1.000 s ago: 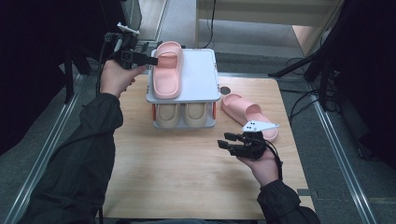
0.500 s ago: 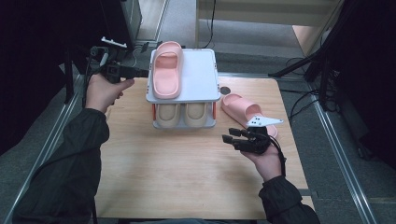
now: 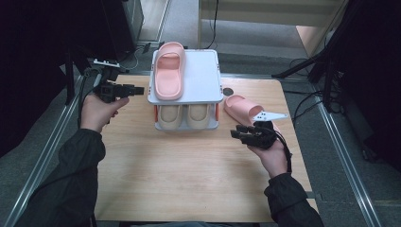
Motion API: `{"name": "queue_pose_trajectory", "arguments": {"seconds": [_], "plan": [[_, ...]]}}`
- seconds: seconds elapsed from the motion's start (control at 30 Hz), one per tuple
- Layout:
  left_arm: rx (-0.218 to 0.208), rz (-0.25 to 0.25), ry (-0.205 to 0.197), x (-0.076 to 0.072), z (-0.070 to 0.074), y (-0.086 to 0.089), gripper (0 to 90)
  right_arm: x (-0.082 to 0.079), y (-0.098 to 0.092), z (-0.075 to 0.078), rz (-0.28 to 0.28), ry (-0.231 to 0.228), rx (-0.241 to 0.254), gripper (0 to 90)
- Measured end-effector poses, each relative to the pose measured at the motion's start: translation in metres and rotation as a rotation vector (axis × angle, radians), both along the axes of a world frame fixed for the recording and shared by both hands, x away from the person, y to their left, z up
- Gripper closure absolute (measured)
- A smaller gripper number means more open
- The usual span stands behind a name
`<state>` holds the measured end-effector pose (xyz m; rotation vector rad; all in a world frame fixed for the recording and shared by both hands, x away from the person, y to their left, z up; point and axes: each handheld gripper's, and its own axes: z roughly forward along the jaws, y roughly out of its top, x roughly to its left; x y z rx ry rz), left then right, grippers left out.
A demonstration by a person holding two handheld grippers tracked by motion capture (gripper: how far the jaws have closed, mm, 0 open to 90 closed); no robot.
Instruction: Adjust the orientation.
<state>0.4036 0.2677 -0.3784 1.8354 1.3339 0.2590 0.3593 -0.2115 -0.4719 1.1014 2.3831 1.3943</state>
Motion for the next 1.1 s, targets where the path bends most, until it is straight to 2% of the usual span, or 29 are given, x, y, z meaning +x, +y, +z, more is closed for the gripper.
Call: {"name": "queue_pose_trajectory", "arguments": {"seconds": [0.07, 0.13, 0.23, 0.47, 0.6, 0.7, 0.77, 0.8, 0.9, 1.03, 1.1], "plan": [[-0.019, -0.012, 0.009, -0.007, -0.009, 0.000, 44.7, 0.005, -0.005, -0.001, -0.017, 0.000, -0.004, 64.5], [-0.017, -0.018, 0.010, -0.009, -0.011, -0.001, 44.4, 0.007, -0.006, -0.002, -0.022, 0.001, -0.004, 66.8], [-0.016, -0.030, -0.002, -0.019, -0.021, -0.004, 44.2, 0.015, -0.015, -0.004, -0.052, 0.010, -0.015, 76.7], [-0.013, -0.036, -0.008, -0.030, -0.034, -0.008, 44.0, 0.031, -0.029, -0.008, -0.103, 0.020, -0.034, 90.0], [-0.021, -0.034, -0.011, -0.037, -0.043, -0.009, 44.0, 0.040, -0.037, -0.013, -0.134, 0.029, -0.055, 90.0], [-0.010, -0.032, -0.007, -0.043, -0.049, -0.009, 43.8, 0.045, -0.041, -0.015, -0.154, 0.030, -0.059, 90.0], [-0.021, -0.023, -0.023, -0.050, -0.053, -0.008, 43.5, 0.052, -0.047, -0.018, -0.178, 0.037, -0.062, 90.0], [-0.019, -0.016, -0.031, -0.058, -0.059, -0.008, 43.6, 0.055, -0.049, -0.019, -0.188, 0.044, -0.064, 90.0], [-0.007, -0.020, -0.029, -0.066, -0.064, -0.008, 43.7, 0.062, -0.054, -0.023, -0.208, 0.053, -0.060, 90.0], [-0.030, -0.019, -0.033, -0.076, -0.072, -0.007, 43.6, 0.068, -0.058, -0.028, -0.218, 0.067, -0.074, 90.0], [-0.017, -0.028, -0.030, -0.081, -0.075, -0.007, 43.4, 0.072, -0.058, -0.031, -0.220, 0.080, -0.078, 90.0]]}}
